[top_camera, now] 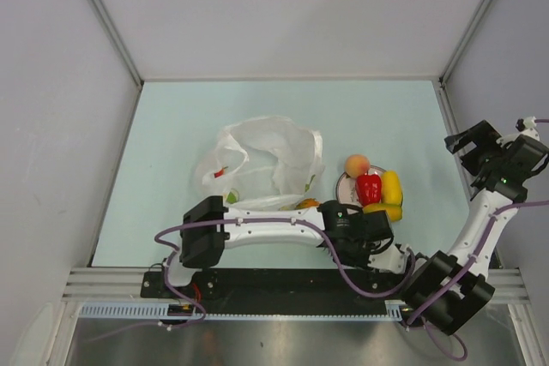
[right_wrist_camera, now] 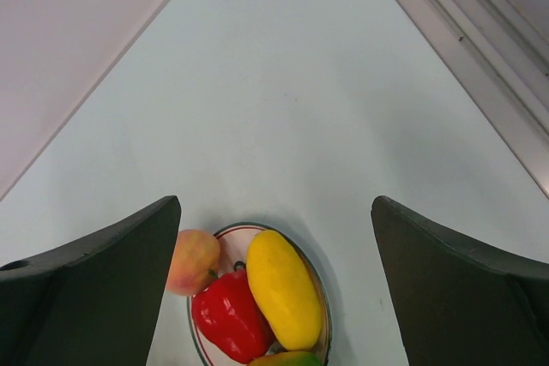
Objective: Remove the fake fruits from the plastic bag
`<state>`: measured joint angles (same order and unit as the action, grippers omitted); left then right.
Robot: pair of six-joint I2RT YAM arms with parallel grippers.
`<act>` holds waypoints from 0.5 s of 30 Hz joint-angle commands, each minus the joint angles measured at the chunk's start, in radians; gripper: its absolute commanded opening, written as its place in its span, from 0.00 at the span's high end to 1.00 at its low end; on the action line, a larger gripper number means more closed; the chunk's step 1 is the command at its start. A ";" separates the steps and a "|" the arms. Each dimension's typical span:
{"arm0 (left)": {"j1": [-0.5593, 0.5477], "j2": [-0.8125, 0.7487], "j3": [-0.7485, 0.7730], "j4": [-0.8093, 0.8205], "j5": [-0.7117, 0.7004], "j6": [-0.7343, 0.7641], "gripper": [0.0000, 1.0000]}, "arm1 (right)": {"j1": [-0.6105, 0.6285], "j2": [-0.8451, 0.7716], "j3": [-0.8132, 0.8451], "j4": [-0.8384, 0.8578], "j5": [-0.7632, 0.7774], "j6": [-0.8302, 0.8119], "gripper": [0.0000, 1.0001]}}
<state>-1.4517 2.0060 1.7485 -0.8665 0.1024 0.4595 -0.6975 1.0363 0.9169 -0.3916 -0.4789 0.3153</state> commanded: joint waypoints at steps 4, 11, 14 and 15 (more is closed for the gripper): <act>0.085 0.023 0.002 0.024 -0.079 -0.050 0.56 | -0.010 -0.027 0.019 -0.027 -0.056 0.007 0.02; 0.166 0.047 0.008 -0.040 0.006 -0.056 0.60 | -0.037 -0.024 0.020 -0.012 -0.070 0.045 0.02; 0.165 0.033 -0.017 -0.051 0.042 -0.047 0.62 | -0.039 -0.015 0.022 0.006 -0.078 0.062 0.02; 0.166 0.028 -0.021 -0.045 0.048 -0.044 0.62 | -0.039 -0.012 0.020 0.020 -0.078 0.074 0.02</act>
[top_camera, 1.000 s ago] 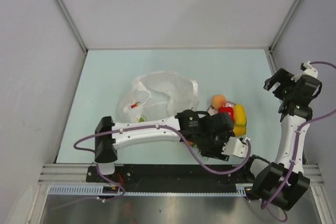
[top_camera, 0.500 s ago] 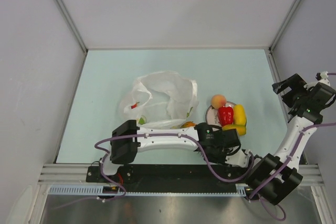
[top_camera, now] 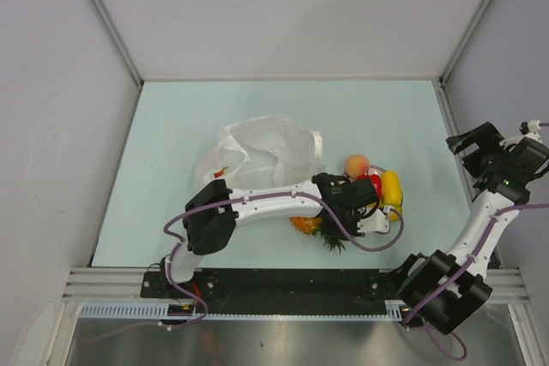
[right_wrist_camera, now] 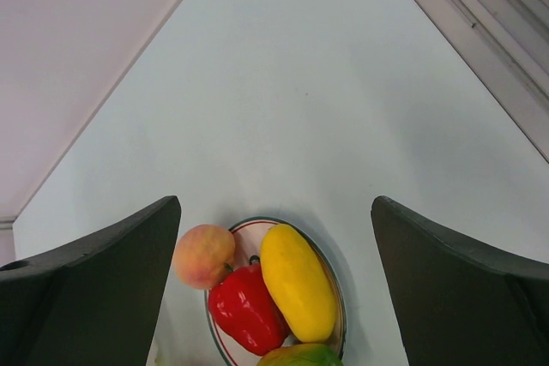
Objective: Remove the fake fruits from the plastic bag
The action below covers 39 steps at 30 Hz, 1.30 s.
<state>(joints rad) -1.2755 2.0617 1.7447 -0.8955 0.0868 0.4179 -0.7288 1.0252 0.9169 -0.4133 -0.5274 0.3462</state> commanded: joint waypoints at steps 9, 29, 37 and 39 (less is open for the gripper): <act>-0.012 -0.012 0.032 -0.008 0.149 0.051 0.51 | -0.009 0.035 0.020 0.082 -0.051 0.066 0.03; -0.059 0.005 0.087 -0.010 0.028 -0.039 0.62 | -0.008 0.062 0.022 0.116 -0.086 0.085 0.03; -0.076 0.038 0.101 -0.005 0.002 -0.047 0.73 | -0.011 0.070 0.020 0.111 -0.086 0.074 0.03; -0.076 0.041 0.101 0.004 0.001 -0.048 0.74 | -0.012 0.075 0.019 0.108 -0.083 0.076 0.03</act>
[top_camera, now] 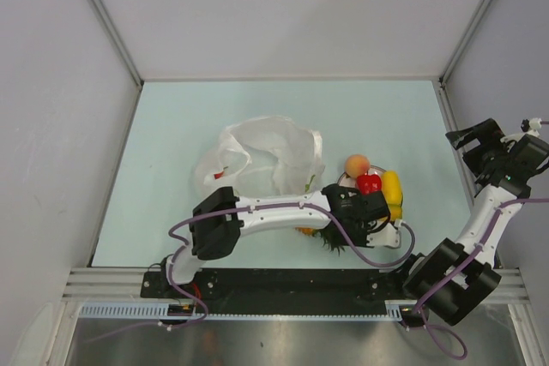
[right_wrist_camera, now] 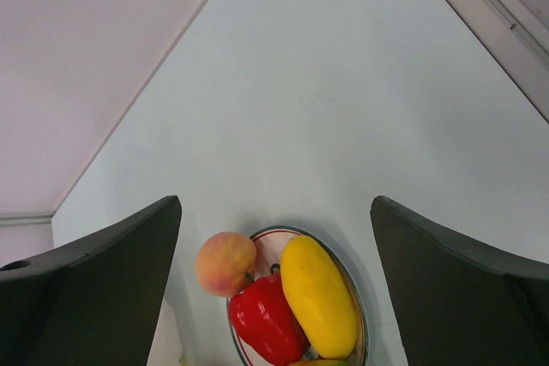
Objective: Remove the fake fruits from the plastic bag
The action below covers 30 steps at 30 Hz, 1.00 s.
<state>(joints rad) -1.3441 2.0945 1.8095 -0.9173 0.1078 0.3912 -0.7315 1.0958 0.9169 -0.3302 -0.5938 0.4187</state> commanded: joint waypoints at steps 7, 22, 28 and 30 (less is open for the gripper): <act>-0.006 0.027 0.063 0.035 -0.042 -0.037 0.81 | -0.009 0.010 0.020 0.025 -0.006 0.003 0.03; 0.063 -0.111 0.022 0.014 0.041 -0.032 1.00 | -0.011 0.010 0.019 -0.004 0.017 -0.005 0.03; 0.076 -0.145 -0.022 0.012 0.033 -0.020 0.99 | -0.011 0.009 0.016 -0.009 0.028 -0.001 0.03; 0.076 -0.145 -0.035 0.026 0.038 -0.032 0.98 | -0.011 0.009 0.016 -0.009 0.029 0.002 0.03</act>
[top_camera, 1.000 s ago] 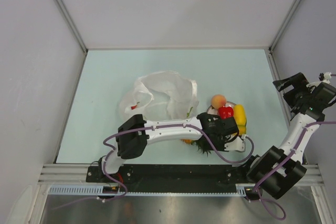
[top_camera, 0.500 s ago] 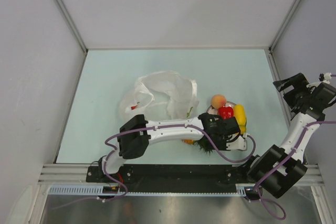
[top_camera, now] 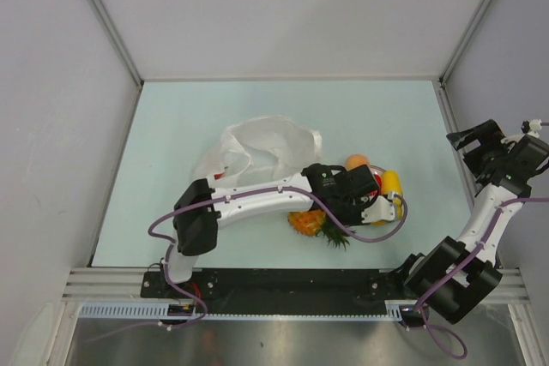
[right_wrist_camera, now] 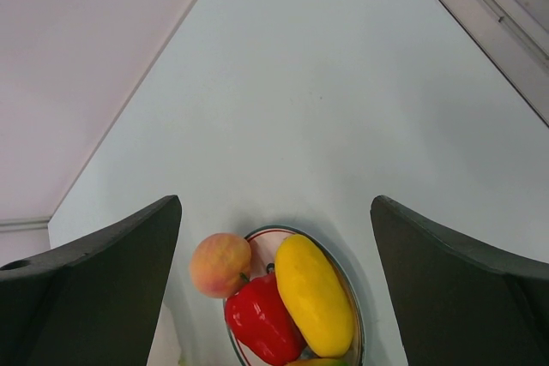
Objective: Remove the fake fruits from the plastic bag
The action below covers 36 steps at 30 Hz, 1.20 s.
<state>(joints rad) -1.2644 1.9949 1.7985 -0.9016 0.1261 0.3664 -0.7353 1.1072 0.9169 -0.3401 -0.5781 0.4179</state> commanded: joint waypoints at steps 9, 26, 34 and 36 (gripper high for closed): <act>-0.056 -0.015 -0.011 0.059 -0.022 -0.021 0.35 | -0.010 -0.023 0.010 -0.011 0.020 0.001 0.02; -0.070 0.085 -0.011 0.150 -0.072 -0.080 0.59 | -0.036 -0.040 -0.003 -0.020 0.003 0.009 0.02; -0.067 0.136 0.013 0.179 -0.111 -0.092 0.75 | -0.036 -0.029 -0.003 -0.031 0.001 0.001 0.02; -0.064 0.134 0.021 0.168 -0.106 -0.090 0.91 | -0.036 -0.026 -0.003 -0.028 -0.002 0.002 0.03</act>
<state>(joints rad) -1.3312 2.1223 1.7859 -0.7467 0.0441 0.2916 -0.7654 1.0924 0.9138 -0.3752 -0.5652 0.4183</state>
